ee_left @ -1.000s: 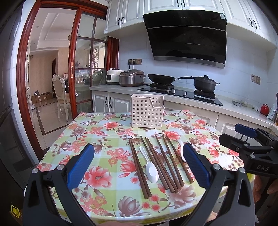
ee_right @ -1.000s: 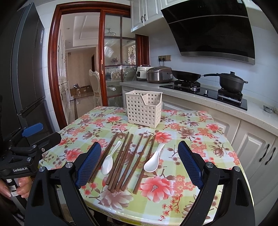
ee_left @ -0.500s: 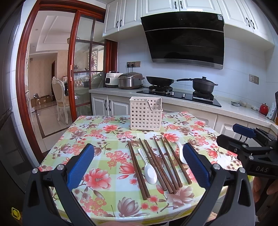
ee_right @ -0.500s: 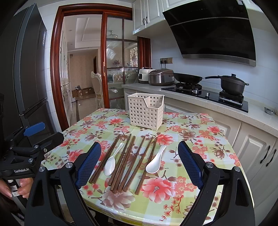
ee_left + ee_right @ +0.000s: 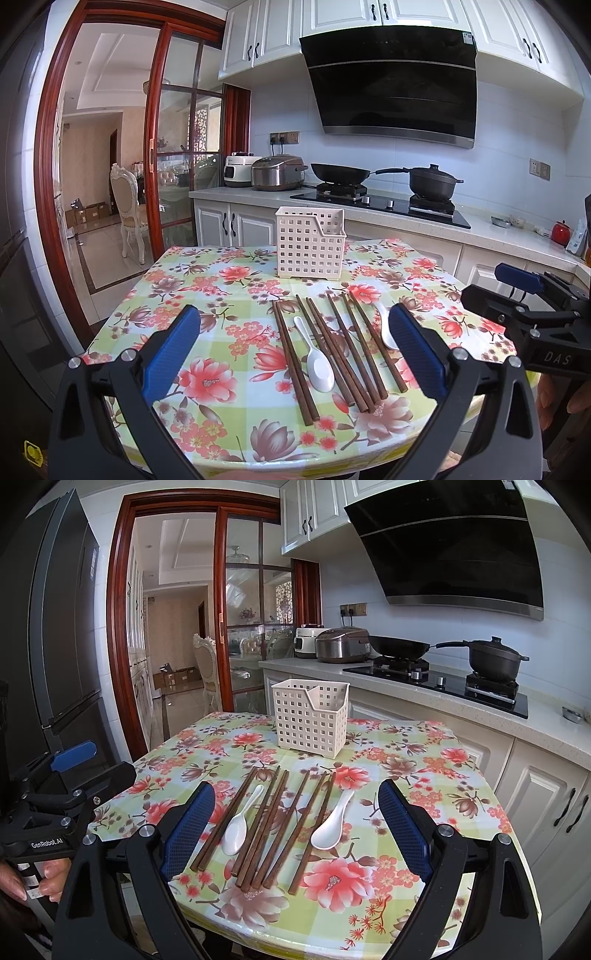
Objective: Organize utensils
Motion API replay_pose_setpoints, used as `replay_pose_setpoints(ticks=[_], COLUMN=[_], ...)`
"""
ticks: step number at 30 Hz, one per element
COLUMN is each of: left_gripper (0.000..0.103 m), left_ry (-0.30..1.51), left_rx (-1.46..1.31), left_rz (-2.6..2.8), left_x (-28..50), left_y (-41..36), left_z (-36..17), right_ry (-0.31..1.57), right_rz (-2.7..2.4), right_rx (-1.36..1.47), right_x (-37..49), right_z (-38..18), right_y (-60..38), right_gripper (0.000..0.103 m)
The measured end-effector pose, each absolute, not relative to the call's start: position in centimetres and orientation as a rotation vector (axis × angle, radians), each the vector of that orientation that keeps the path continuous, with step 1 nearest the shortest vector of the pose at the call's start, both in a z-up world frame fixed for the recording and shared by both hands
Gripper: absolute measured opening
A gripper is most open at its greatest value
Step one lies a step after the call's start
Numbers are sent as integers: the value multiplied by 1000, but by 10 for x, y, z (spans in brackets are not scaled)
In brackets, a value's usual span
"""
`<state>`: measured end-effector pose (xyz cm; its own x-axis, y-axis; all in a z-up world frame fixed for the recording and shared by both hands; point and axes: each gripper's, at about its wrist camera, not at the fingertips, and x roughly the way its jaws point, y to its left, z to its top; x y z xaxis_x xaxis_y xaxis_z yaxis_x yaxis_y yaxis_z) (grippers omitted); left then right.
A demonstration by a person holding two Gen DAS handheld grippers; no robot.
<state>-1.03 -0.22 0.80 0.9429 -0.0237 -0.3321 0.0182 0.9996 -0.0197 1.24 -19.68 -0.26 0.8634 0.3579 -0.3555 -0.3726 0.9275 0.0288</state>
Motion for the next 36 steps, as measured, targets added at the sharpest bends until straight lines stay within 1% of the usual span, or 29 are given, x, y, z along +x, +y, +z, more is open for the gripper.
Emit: replay_pose_setpoints(ticks=[36], left_gripper=[99], left_ry=[344], left_rx=[-16], left_rz=[-20], left_x=[-10], left_y=[-1], left_z=[7], right_ry=[379], right_rz=[382], right_rx=[-24], right_x=[16], right_z=[-9], right_y=[-196], right_gripper=[85])
